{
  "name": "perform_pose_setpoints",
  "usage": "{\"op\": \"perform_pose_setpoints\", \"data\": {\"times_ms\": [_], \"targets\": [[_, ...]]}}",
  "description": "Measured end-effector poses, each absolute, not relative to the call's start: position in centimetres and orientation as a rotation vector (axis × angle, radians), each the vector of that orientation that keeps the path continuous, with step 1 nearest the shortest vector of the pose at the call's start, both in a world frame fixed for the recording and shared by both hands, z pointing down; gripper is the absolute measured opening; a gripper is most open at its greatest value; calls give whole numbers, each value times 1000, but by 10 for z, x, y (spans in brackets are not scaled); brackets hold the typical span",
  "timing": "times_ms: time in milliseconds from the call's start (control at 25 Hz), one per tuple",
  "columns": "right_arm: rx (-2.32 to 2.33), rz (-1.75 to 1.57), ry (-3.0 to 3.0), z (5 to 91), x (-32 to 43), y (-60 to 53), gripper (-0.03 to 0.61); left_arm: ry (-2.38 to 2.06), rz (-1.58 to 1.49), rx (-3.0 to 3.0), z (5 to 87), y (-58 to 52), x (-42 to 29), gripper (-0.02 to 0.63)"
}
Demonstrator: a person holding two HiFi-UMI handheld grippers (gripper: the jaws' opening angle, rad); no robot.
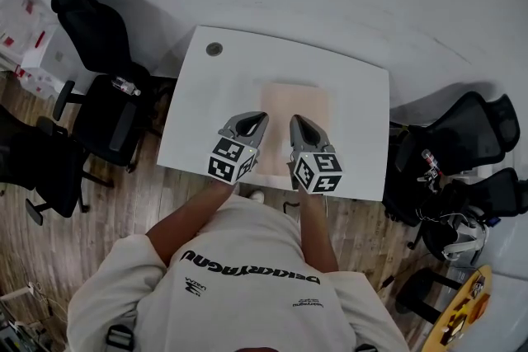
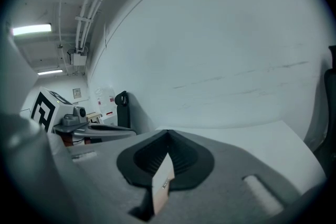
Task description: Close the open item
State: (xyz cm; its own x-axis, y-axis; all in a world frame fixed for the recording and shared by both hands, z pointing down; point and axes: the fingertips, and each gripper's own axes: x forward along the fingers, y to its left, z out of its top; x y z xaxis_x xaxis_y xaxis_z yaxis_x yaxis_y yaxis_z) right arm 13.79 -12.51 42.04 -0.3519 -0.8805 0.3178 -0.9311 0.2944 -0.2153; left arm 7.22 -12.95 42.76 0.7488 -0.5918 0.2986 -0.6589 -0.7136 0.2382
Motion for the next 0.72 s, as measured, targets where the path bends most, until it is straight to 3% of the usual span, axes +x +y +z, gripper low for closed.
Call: {"op": "perform_pose_setpoints", "data": {"times_ms": [720], "targets": [[1715,496,-2441,409,134,-123,-3,-980,258,2654,416,-128,69,6]]}}
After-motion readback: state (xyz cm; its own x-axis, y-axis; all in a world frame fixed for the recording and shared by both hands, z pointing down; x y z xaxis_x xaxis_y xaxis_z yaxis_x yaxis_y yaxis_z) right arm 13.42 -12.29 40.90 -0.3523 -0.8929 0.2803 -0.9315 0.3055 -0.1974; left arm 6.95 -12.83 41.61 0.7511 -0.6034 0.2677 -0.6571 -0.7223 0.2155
